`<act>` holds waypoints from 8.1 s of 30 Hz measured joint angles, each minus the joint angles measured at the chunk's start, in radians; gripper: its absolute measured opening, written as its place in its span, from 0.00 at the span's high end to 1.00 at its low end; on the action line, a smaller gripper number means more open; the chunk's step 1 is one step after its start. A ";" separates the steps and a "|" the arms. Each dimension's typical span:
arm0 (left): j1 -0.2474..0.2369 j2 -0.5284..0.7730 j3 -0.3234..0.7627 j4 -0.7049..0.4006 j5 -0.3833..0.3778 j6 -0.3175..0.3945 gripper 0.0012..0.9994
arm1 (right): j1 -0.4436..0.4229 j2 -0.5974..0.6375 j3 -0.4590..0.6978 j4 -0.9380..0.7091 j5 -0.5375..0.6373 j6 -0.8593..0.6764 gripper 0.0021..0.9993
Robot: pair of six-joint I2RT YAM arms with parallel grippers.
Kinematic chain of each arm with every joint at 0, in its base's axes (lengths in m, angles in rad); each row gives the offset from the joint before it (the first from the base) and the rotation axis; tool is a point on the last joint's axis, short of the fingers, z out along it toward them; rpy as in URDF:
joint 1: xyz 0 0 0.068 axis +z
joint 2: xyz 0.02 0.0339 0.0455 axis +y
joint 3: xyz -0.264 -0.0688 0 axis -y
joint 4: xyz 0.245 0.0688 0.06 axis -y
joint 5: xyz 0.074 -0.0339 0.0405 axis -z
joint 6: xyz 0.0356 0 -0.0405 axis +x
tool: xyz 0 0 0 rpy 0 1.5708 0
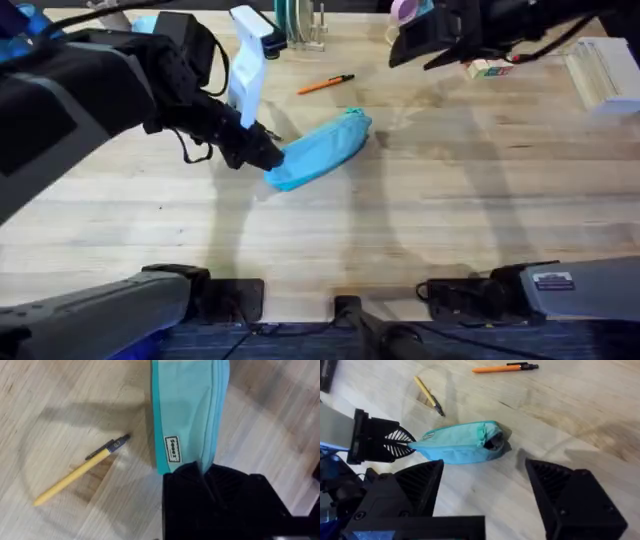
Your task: Unzip the bag, pick up the pens from the table one at a time and place them inside, then zip the bag closed.
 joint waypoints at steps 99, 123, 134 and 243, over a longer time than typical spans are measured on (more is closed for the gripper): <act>-0.001 0.000 0.000 0.001 -0.011 0.000 0.96 | 0.293 0.254 0.002 0.126 0.150 -0.385 0.97; 0.008 0.000 -0.007 -0.020 -0.118 0.000 0.96 | 0.491 0.133 0.020 0.167 0.152 -0.402 0.97; 0.008 0.000 -0.014 -0.026 -0.142 0.000 0.96 | 0.558 0.116 0.021 0.255 0.142 -0.402 0.97; 0.003 0.000 -0.003 0.018 -0.044 0.000 0.96 | 0.201 0.227 0.216 0.062 0.243 0.564 0.00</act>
